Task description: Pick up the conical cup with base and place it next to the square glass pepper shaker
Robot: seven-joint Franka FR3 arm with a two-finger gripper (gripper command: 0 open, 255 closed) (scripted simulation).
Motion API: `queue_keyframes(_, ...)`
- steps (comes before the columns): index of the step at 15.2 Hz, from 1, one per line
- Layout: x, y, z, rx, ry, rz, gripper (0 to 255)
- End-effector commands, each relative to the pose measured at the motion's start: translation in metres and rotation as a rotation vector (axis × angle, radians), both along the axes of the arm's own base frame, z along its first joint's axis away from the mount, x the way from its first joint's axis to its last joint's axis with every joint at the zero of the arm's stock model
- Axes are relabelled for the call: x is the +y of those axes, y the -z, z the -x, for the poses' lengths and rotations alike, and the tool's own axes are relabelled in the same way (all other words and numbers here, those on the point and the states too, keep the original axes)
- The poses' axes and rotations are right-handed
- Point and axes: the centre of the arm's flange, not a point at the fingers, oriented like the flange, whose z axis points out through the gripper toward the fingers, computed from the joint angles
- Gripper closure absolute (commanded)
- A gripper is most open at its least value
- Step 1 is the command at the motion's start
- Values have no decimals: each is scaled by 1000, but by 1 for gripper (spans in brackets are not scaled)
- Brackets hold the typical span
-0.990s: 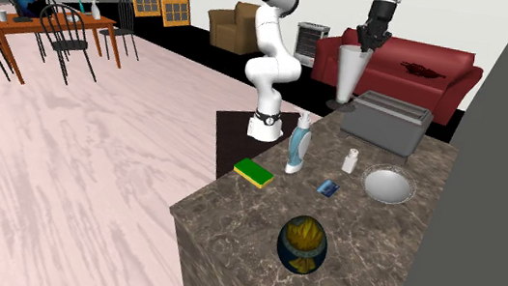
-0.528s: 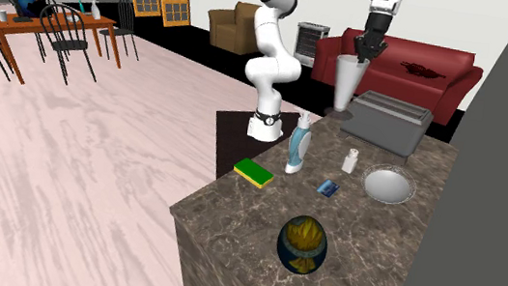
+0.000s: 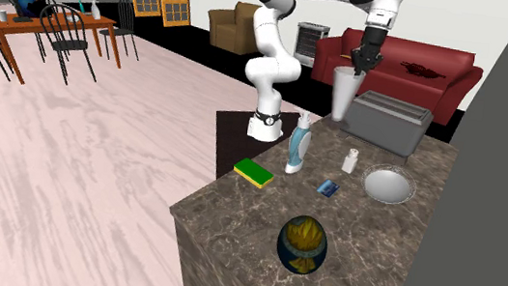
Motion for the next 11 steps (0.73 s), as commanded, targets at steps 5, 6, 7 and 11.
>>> queue_keyframes(5, -1, 32, 0, -1, 0, 0, 255)
queue_keyframes(6, -1, 37, 0, -1, 0, 0, 255)
queue_keyframes(7, -1, 42, 0, -1, 0, 0, 255)
queue_keyframes(11, -1, 63, 0, -1, 0, 0, 255)
